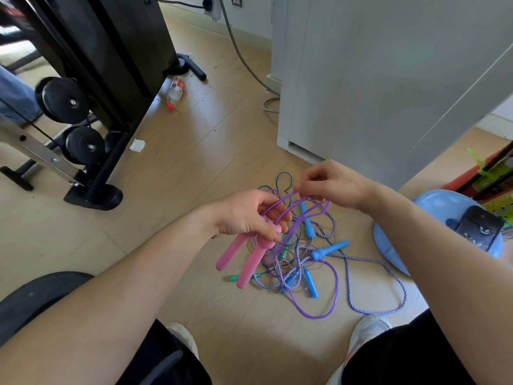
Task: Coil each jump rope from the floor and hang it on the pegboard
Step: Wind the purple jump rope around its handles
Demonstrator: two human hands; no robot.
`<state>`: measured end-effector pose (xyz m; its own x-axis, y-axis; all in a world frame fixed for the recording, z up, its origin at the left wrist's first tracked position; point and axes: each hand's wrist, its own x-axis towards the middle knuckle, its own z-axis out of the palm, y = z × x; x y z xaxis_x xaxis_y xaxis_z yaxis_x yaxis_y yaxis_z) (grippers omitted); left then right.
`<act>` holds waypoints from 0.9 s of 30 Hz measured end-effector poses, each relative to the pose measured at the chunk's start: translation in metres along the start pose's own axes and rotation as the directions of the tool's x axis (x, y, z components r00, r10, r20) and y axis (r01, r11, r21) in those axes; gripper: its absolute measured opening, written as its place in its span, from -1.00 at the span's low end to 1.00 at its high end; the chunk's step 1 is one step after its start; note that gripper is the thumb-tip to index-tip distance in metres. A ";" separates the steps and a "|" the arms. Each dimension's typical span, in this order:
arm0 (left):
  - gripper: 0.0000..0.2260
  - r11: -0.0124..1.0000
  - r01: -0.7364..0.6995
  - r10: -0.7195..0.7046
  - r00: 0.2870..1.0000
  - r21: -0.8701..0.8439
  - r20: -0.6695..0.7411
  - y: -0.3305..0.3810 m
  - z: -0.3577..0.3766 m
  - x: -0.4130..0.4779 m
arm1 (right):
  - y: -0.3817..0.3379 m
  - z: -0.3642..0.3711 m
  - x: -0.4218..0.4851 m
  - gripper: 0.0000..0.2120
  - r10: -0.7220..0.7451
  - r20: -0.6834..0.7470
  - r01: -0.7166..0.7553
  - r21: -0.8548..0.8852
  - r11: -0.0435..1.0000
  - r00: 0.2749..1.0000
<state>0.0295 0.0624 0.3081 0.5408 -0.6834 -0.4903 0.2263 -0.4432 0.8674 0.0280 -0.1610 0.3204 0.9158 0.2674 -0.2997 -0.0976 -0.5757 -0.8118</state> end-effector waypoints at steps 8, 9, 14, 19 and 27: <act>-0.84 0.967 -0.159 0.155 0.987 -0.200 -0.036 0.002 -0.001 0.001 | -0.013 0.005 0.000 -0.88 -0.095 -0.049 0.101 0.119 0.988 0.994; -0.84 0.970 -0.162 0.159 0.987 -0.181 -0.030 0.002 0.000 0.002 | -0.015 0.004 0.000 -0.90 -0.107 -0.062 0.114 0.130 0.985 0.992; -0.75 0.983 -0.142 0.144 0.989 -0.115 0.014 0.004 0.011 0.004 | -0.016 -0.005 -0.003 -0.86 -0.142 -0.111 0.162 0.202 0.966 0.984; -0.73 0.993 -0.110 0.108 0.993 0.050 0.052 0.004 0.015 0.005 | -0.005 -0.012 -0.004 -0.66 -0.078 -0.133 0.099 0.161 0.982 0.988; -0.75 0.878 -0.275 0.099 0.905 -0.391 -0.415 0.012 -0.021 0.000 | 0.019 -0.005 -0.005 -0.67 0.091 -0.178 -0.051 0.217 0.975 0.980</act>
<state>0.0492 0.0692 0.3196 0.8475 -0.4215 -0.3227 0.3670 0.0260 0.9298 0.0237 -0.1770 0.3092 0.9578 0.0721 -0.2783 -0.2265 -0.4073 -0.8848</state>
